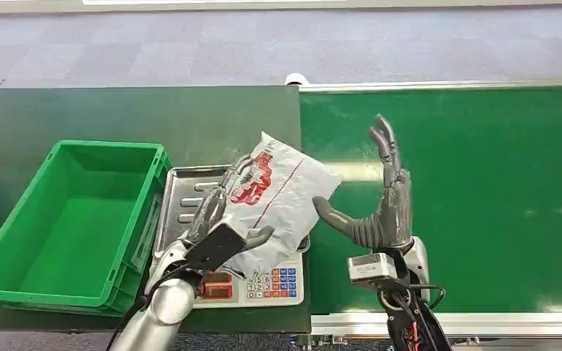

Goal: Moved the parcel from conveyor to table for the left to box.

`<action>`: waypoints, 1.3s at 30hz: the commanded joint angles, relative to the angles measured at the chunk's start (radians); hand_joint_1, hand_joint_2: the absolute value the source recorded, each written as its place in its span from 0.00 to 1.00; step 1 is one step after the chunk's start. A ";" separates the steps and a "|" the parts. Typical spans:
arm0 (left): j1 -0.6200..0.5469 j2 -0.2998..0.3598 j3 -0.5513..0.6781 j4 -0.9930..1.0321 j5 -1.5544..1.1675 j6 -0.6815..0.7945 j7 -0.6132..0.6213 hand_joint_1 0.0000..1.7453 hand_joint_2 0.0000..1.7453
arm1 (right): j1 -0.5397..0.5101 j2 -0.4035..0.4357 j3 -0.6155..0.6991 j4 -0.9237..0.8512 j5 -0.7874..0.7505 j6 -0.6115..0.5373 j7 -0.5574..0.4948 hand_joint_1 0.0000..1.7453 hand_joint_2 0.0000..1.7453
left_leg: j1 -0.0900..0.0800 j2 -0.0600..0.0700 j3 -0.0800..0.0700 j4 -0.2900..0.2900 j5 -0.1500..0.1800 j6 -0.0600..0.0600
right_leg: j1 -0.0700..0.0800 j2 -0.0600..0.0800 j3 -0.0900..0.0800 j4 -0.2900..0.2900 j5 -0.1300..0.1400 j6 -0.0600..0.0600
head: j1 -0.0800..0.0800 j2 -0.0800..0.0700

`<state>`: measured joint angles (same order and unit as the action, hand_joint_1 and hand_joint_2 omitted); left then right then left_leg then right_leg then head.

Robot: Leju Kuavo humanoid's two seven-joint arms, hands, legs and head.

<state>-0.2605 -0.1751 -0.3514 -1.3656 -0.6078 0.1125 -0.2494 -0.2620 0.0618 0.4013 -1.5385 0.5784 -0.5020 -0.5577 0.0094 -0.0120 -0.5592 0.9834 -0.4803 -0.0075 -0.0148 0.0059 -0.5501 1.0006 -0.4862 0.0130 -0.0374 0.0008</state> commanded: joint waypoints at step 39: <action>-0.015 0.006 -0.046 -0.078 -0.102 0.200 -0.066 1.00 1.00 | 0.015 0.003 0.100 -0.066 0.130 0.111 0.064 0.00 1.00 | 0.001 0.003 0.003 0.000 -0.001 0.000 | 0.001 0.002 0.004 0.000 0.000 -0.001 | 0.000 0.000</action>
<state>-0.3922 -0.2365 -0.4177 -1.0836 -0.8440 0.1704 -0.1443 -0.2430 0.0866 0.5013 -1.6075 0.7156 -0.4063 -0.4925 0.0094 -0.0122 -0.5554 0.9833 -0.4802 -0.0076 -0.0148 0.0057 -0.5453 1.0007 -0.4862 0.0131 -0.0374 0.0008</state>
